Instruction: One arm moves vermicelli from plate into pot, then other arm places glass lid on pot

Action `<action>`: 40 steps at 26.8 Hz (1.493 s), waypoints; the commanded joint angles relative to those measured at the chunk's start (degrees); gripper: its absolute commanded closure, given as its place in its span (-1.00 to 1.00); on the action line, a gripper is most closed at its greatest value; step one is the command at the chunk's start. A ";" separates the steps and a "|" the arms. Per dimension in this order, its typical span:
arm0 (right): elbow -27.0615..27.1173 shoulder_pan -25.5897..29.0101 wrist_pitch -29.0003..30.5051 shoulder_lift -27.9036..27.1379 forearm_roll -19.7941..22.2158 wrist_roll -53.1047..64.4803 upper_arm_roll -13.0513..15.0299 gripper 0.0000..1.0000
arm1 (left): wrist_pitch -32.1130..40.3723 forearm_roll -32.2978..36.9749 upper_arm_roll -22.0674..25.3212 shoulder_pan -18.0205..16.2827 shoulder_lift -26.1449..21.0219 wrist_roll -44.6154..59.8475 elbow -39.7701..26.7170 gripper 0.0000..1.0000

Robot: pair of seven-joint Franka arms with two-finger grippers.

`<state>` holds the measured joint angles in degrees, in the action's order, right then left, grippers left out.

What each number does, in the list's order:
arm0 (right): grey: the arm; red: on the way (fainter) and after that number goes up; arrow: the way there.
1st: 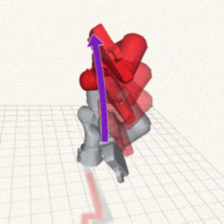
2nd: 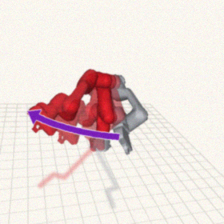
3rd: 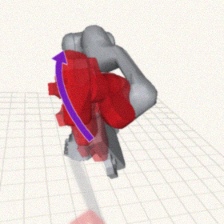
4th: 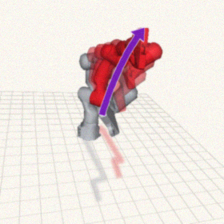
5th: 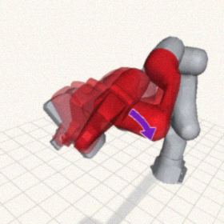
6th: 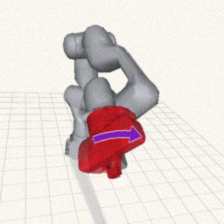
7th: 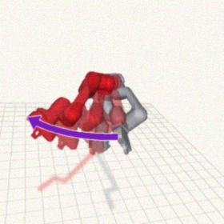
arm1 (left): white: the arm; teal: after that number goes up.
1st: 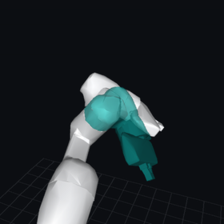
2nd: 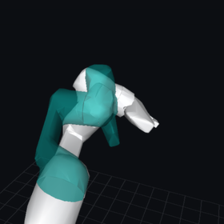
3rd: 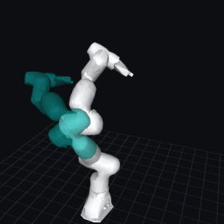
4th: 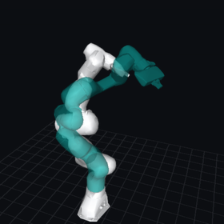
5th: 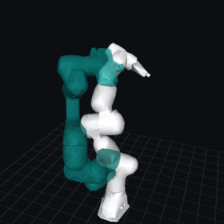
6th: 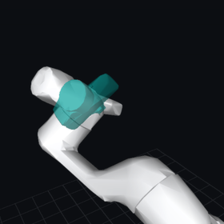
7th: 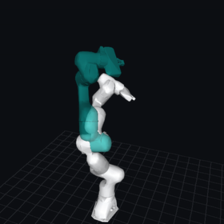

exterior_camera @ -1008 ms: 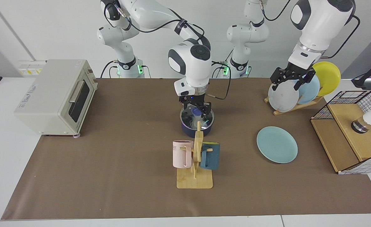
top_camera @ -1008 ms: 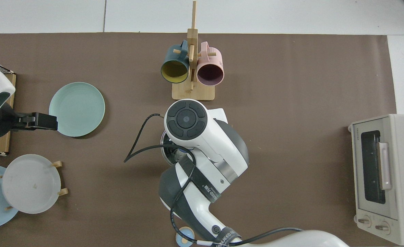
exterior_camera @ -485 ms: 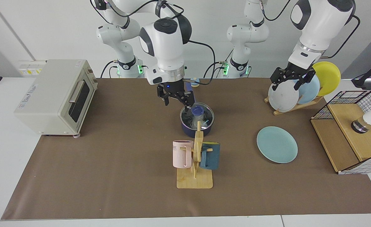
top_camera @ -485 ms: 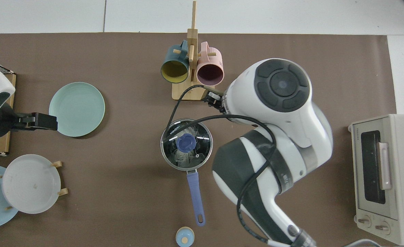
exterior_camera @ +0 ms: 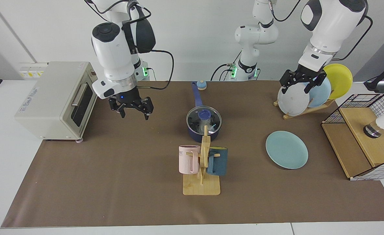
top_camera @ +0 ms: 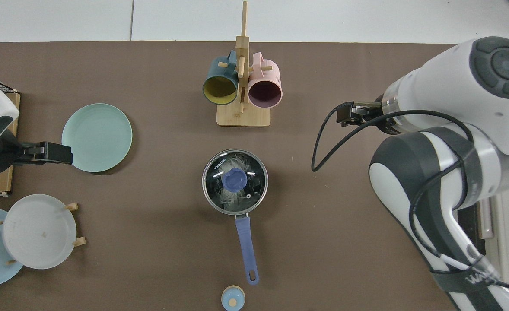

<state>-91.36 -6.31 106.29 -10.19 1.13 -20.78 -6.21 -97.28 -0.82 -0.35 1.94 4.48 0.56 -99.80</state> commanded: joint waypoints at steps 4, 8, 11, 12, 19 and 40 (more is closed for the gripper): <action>-2.24 2.00 -2.05 3.95 -0.77 17.69 4.88 -1.00 | 0.69 0.47 -0.09 -0.18 0.79 -0.73 -0.31 -1.00; -2.33 2.00 -2.66 5.44 -0.25 22.71 7.35 -1.00 | 0.69 0.47 -0.09 -0.18 0.88 -0.73 -0.31 -1.00; -2.33 2.00 -4.41 7.11 -0.07 25.87 8.67 -1.00 | 0.69 0.47 -0.09 -0.18 0.79 -0.73 -0.22 -1.00; -2.24 2.00 -4.85 7.47 -0.07 26.58 9.19 -1.00 | 0.69 0.47 -0.09 -0.18 0.88 -0.73 -0.31 -1.00; -1.98 1.65 -8.54 12.30 0.02 27.82 10.52 -1.00 | 0.69 0.47 -0.09 -0.18 0.79 -0.73 -0.31 -1.00; -1.62 1.03 -14.35 15.12 -0.07 21.94 12.10 -1.00 | 0.69 0.47 -0.09 -0.27 0.79 -0.73 -0.22 -1.00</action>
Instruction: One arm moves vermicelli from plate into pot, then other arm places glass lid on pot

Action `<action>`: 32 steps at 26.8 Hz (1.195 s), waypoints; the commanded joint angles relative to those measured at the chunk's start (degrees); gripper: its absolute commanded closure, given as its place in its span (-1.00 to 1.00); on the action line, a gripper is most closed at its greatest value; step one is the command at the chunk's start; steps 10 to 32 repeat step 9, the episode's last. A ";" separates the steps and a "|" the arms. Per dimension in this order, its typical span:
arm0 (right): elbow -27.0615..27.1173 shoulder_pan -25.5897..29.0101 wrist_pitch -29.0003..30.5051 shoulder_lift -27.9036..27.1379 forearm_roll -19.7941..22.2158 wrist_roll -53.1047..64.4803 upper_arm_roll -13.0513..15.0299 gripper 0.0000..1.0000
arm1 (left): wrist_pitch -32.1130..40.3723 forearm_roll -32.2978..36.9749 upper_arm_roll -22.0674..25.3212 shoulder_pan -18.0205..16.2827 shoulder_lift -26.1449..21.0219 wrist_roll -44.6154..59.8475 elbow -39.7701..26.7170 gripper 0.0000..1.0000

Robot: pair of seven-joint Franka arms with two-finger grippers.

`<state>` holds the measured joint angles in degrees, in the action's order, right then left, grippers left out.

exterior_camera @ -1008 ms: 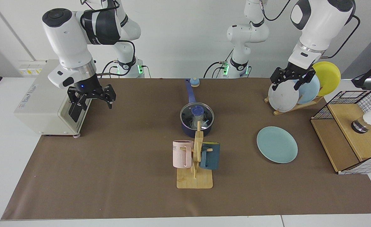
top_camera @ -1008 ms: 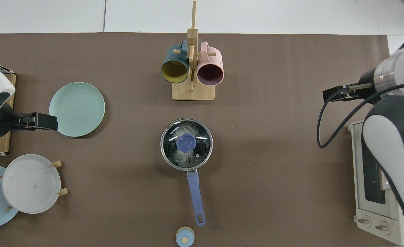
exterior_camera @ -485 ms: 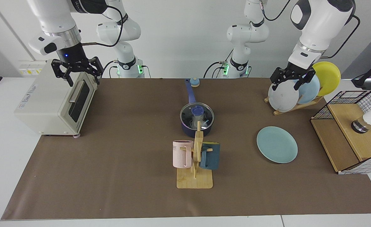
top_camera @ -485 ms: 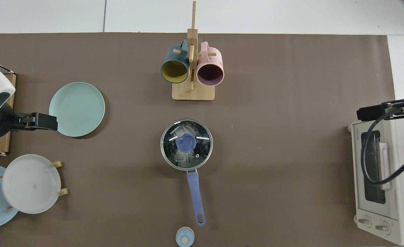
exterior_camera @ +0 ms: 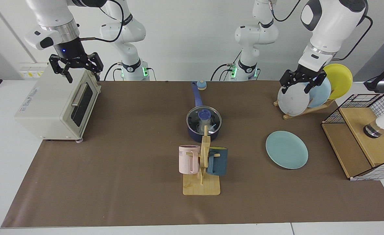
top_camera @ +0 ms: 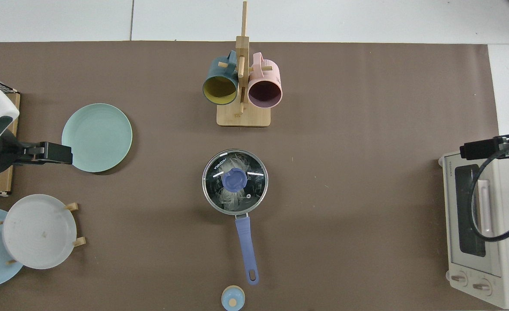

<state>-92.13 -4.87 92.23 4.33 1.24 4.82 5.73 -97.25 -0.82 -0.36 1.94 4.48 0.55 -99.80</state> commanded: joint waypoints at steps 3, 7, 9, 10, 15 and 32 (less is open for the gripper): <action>-0.85 -0.76 -0.30 0.59 -0.36 -6.83 0.15 -1.00 | 0.66 0.47 -0.08 -0.27 0.79 -0.73 -0.31 -1.00; -0.94 -0.85 -0.30 0.59 -0.45 -7.46 0.15 -1.00 | 0.66 0.47 -0.17 -0.18 0.79 -0.64 -0.22 -1.00; -1.03 -0.76 -0.29 0.59 -0.54 -7.37 0.15 -1.00 | 0.66 0.47 -0.08 -0.26 0.79 -0.73 -0.31 -1.00; -1.03 -0.76 -0.29 0.59 -0.54 -7.37 0.15 -1.00 | 0.66 0.47 -0.08 -0.26 0.79 -0.73 -0.31 -1.00; -1.03 -0.76 -0.29 0.59 -0.54 -7.37 0.15 -1.00 | 0.66 0.47 -0.08 -0.26 0.79 -0.73 -0.31 -1.00; -1.03 -0.76 -0.29 0.59 -0.54 -7.37 0.15 -1.00 | 0.66 0.47 -0.08 -0.26 0.79 -0.73 -0.31 -1.00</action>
